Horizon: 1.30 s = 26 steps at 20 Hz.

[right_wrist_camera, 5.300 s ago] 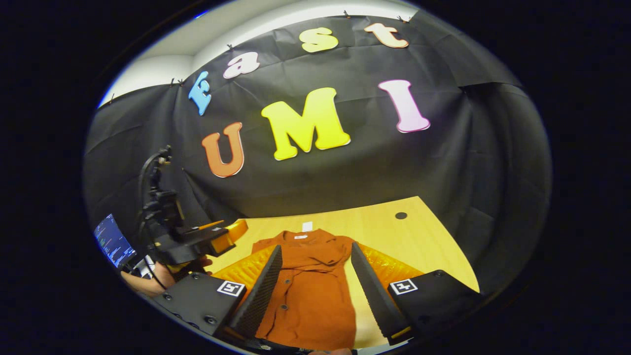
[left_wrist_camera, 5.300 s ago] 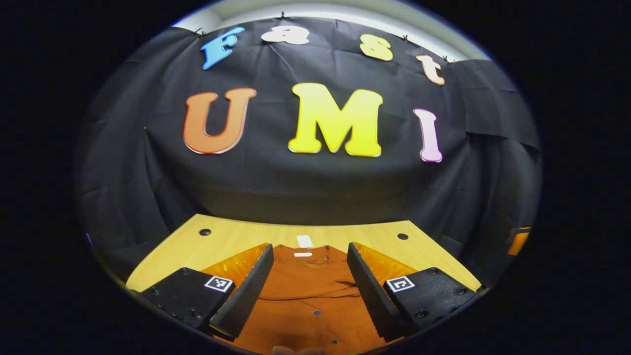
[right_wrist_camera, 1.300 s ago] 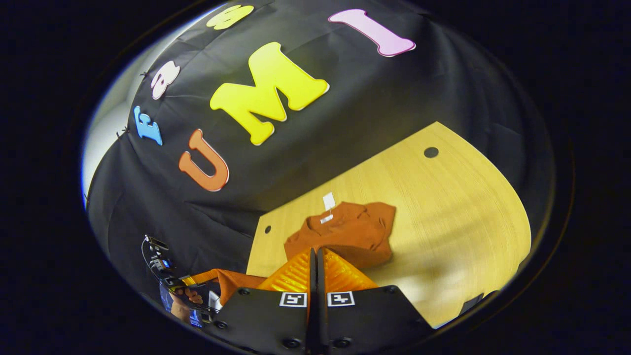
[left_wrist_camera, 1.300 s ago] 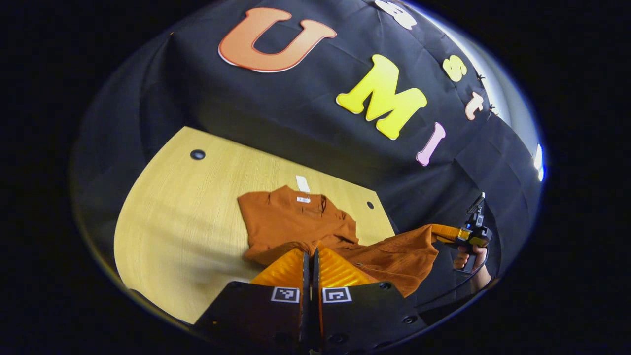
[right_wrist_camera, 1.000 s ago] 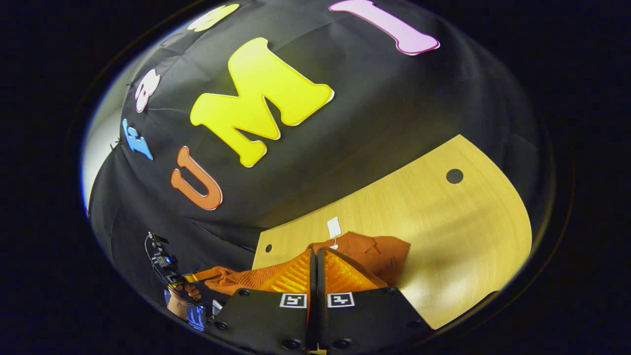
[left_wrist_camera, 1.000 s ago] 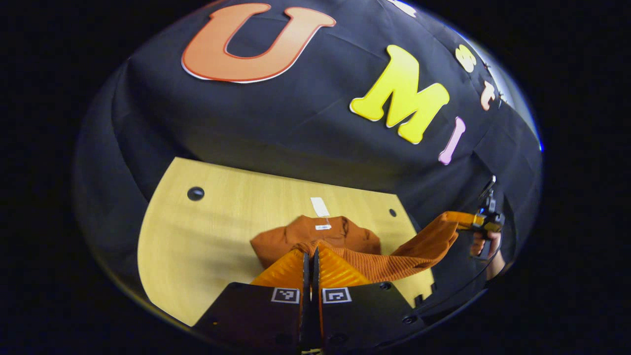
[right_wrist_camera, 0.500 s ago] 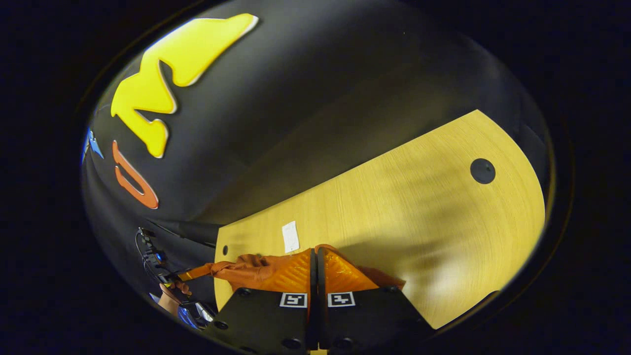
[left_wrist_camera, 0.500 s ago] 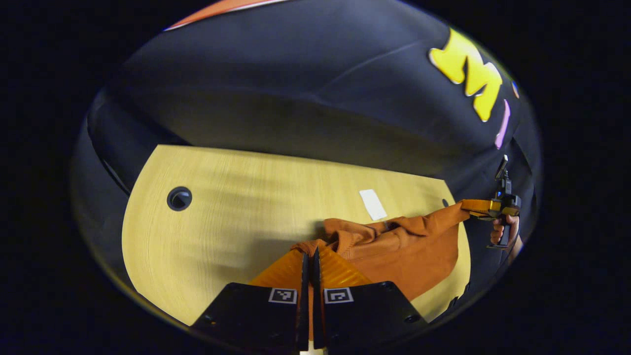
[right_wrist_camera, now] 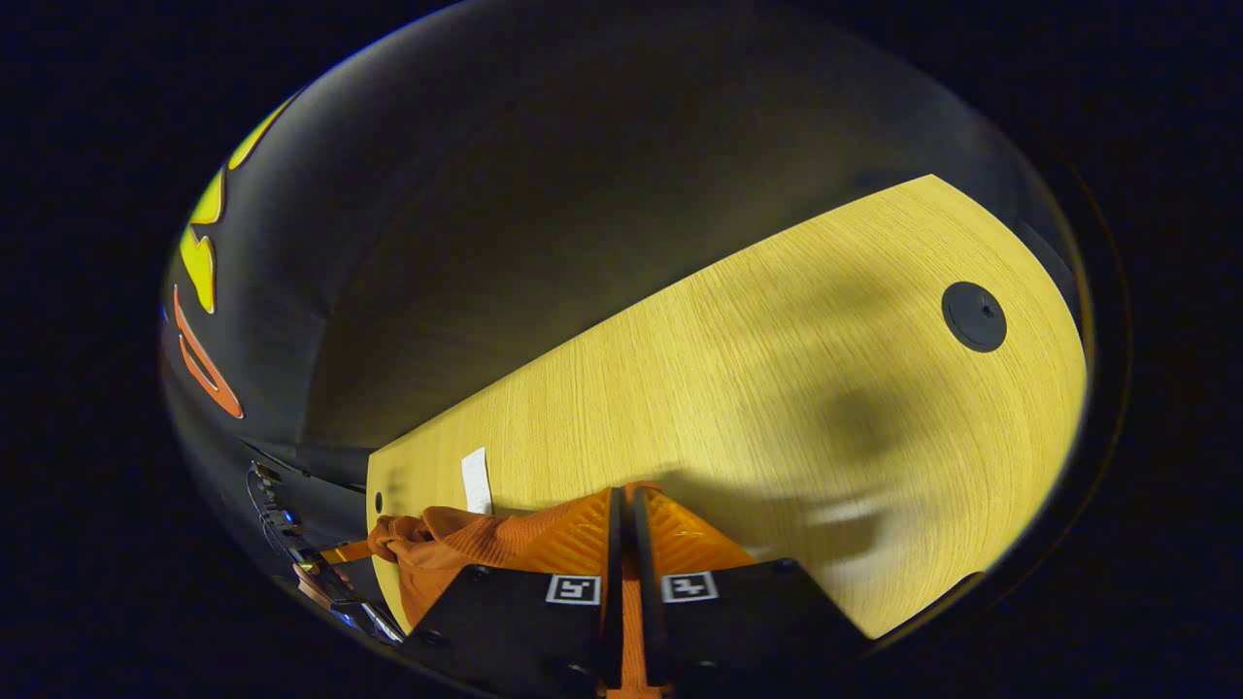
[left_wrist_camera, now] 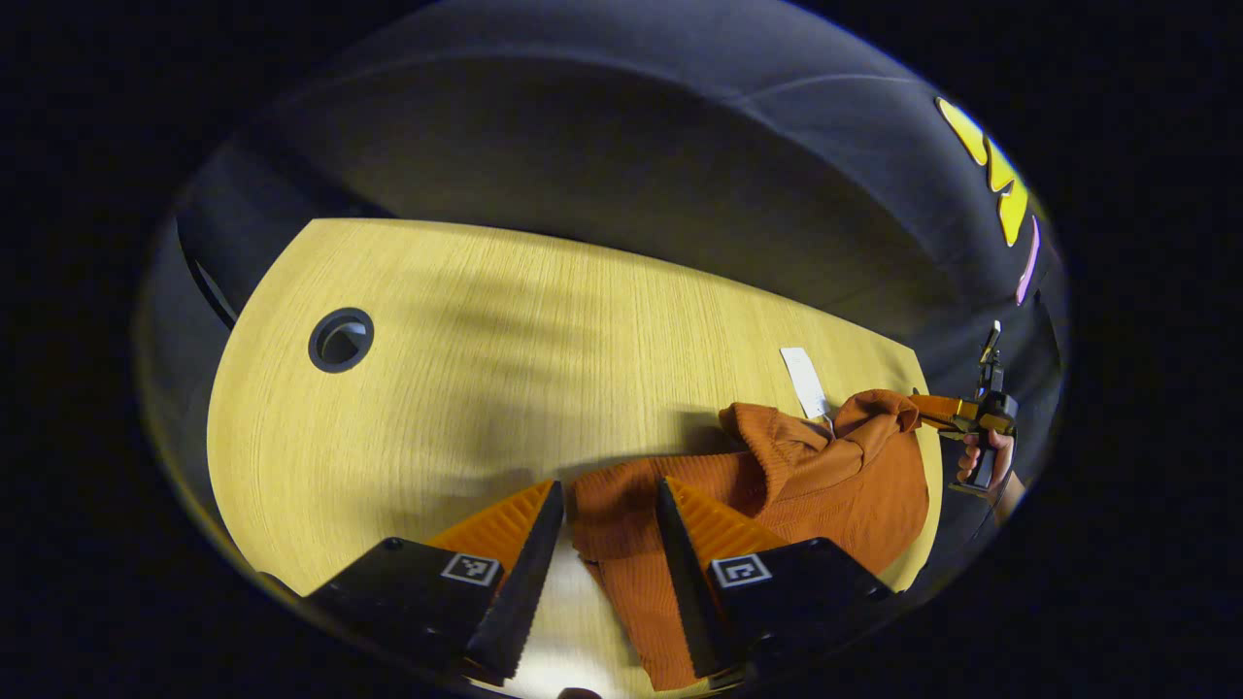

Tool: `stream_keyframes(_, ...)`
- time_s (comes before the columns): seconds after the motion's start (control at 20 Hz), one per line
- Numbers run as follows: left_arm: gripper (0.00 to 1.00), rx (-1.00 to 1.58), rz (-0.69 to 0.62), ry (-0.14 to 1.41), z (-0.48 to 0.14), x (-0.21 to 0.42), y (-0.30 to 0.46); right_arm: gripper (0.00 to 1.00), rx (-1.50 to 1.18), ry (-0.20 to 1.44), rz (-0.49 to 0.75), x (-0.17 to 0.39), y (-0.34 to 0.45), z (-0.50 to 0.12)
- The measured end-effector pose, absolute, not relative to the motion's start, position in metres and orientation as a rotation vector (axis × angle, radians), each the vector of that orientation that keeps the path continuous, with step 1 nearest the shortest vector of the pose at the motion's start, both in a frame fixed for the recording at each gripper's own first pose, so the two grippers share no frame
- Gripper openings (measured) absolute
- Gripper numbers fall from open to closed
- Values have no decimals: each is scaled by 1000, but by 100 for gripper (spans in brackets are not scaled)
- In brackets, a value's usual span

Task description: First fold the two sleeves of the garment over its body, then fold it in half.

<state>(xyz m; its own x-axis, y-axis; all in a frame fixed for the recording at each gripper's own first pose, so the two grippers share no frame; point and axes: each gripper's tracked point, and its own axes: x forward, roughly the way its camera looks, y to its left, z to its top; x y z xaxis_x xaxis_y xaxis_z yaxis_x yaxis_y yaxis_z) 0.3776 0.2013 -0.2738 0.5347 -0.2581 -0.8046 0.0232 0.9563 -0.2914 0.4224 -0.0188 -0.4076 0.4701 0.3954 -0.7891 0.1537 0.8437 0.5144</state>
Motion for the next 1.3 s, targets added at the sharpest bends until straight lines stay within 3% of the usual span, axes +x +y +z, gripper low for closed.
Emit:
stream_keyframes(0.05,84,-242,-155,981,-269,378,207,15,558,1065,157,424,-20,-402)
stream_keyframes(0.1,76,-238,-144,958,-257,376,211,23,541,1042,158,425,-22,-397)
stream_keyframes(0.15,88,-246,-135,932,-245,374,213,30,528,1021,165,420,-20,-385)
stream_keyframes(0.2,77,-245,-121,888,-226,372,215,43,495,984,168,415,-19,-367)
stream_keyframes(0.25,89,-245,-112,849,-207,368,217,49,479,955,168,410,-17,-356)
stream_keyframes(0.3,78,-255,-104,810,-186,363,216,58,463,928,166,401,-18,-340)
stream_keyframes(0.35,78,-267,-101,761,-161,358,214,69,450,891,167,391,-16,-318)
stream_keyframes(0.4,78,-273,-96,710,-138,351,211,65,439,860,169,381,-14,-300)
stream_keyframes(0.45,78,-268,-91,665,-114,339,208,72,424,815,173,368,-12,-276)
stream_keyframes(0.5,78,-237,-91,604,-86,323,203,68,405,755,178,350,-10,-243)
stream_keyframes(0.55,84,-203,-96,546,-60,310,198,77,386,709,178,334,-9,-217)
stream_keyframes(0.75,84,-146,-122,329,26,236,160,77,342,549,182,253,-1,-123)
stream_keyframes(0.85,87,-154,-139,281,44,196,135,72,332,480,205,206,9,-80)
stream_keyframes(0.9,88,-140,-125,260,51,179,129,80,311,445,209,185,10,-63)
stream_keyframes(1.0,93,-97,-107,206,64,139,114,83,260,366,210,142,11,-30)
stream_keyframes(1.05,100,-80,-106,177,70,122,104,84,234,323,197,123,6,-13)
stream_keyframes(1.1,94,-66,-93,141,78,108,98,91,216,267,173,113,-1,0)
stream_keyframes(1.15,94,-50,-76,107,84,92,91,80,202,238,164,101,-1,9)
stream_keyframes(1.2,94,-43,-56,68,90,76,87,85,196,221,158,89,-2,14)
stream_keyframes(1.3,94,-66,-28,4,102,44,71,86,193,192,185,60,2,24)
